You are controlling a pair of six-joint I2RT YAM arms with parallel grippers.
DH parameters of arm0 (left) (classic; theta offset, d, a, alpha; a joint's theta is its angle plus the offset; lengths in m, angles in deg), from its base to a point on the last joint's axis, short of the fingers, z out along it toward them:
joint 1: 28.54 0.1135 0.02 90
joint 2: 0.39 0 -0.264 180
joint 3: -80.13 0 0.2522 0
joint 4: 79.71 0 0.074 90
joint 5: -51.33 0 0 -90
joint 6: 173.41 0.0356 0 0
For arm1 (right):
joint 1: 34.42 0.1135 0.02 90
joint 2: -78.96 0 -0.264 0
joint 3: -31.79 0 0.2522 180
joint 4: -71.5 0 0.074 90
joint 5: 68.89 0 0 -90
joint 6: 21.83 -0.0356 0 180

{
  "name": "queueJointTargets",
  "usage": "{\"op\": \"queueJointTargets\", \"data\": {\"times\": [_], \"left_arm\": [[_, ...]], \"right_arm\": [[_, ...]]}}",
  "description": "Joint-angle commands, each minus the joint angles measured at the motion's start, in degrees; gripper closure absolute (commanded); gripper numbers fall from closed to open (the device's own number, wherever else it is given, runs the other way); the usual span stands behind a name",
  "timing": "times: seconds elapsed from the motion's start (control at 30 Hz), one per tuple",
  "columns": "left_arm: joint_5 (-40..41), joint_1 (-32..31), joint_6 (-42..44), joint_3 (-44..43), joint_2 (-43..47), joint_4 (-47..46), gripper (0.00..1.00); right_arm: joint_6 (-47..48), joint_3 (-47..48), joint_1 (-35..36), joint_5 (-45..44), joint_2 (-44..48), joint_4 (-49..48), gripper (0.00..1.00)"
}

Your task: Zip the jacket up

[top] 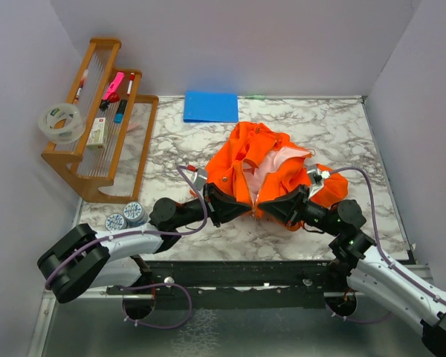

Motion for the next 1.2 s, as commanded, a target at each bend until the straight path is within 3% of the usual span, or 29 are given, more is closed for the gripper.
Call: {"op": "queueJointTargets", "data": {"times": [0.0, 0.5, 1.17], "left_arm": [[-2.66, -0.05, -0.43, -1.12, -0.50, -3.67, 1.00], [-1.91, -0.05, 0.27, -0.44, -0.63, -3.59, 1.00], [2.87, -0.05, 2.04, 0.99, 2.77, -2.51, 1.00]], "right_arm": [[-0.11, 2.47, -0.01, -1.21, 1.06, -1.91, 1.00], [-2.31, 2.03, -0.03, -2.79, 1.49, -2.75, 1.00], [-1.18, 2.83, -0.03, 2.89, -0.57, -3.90, 1.00]]}}
